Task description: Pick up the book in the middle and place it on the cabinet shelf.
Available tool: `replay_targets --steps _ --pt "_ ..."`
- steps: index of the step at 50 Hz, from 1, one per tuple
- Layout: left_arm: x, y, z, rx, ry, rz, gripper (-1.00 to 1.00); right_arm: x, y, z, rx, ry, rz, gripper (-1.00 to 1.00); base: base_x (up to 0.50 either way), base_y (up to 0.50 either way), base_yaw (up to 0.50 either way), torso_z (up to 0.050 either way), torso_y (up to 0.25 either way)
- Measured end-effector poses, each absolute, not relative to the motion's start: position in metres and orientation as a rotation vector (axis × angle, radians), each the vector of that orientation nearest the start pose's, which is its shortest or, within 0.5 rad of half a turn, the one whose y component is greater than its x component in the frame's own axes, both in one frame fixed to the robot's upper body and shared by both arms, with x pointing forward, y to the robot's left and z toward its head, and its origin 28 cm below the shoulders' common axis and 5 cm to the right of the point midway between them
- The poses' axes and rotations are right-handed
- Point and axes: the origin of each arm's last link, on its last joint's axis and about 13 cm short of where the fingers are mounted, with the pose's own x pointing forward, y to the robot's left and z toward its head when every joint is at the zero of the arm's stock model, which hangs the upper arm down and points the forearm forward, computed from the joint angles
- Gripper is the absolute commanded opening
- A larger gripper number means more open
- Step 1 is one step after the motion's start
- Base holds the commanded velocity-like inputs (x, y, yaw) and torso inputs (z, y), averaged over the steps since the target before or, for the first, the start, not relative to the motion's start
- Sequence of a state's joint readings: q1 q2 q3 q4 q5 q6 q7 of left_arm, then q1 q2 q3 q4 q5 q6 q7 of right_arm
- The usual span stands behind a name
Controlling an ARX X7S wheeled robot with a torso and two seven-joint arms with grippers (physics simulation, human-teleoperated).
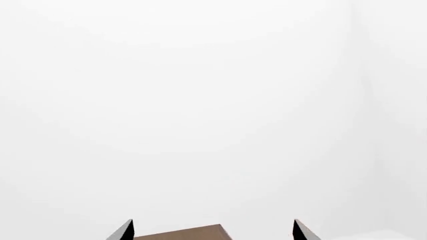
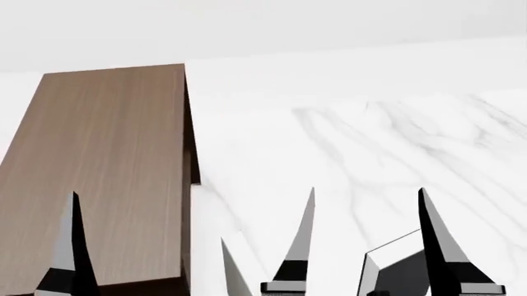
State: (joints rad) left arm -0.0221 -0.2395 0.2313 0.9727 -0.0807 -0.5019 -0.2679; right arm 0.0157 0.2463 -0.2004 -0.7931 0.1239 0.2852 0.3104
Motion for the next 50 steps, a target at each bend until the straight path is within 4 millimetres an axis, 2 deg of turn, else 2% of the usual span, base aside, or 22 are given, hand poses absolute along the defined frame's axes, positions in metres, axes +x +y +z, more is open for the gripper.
replay_targets --steps 27,50 --pt "0.1595 0.191 0.1689 0.043 -0.452 -0.076 1.0 0.1786 -0.0872 0.1519 -0.032 -0.468 -0.003 1.0 0.0 0.0 0.0 0.05 -0.003" --pt "0.1583 0.1897 0.1698 0.051 -0.444 -0.083 1.0 0.1793 -0.0864 0.1499 -0.035 -0.46 -0.001 1.0 0.0 0.0 0.0 0.041 -0.189"
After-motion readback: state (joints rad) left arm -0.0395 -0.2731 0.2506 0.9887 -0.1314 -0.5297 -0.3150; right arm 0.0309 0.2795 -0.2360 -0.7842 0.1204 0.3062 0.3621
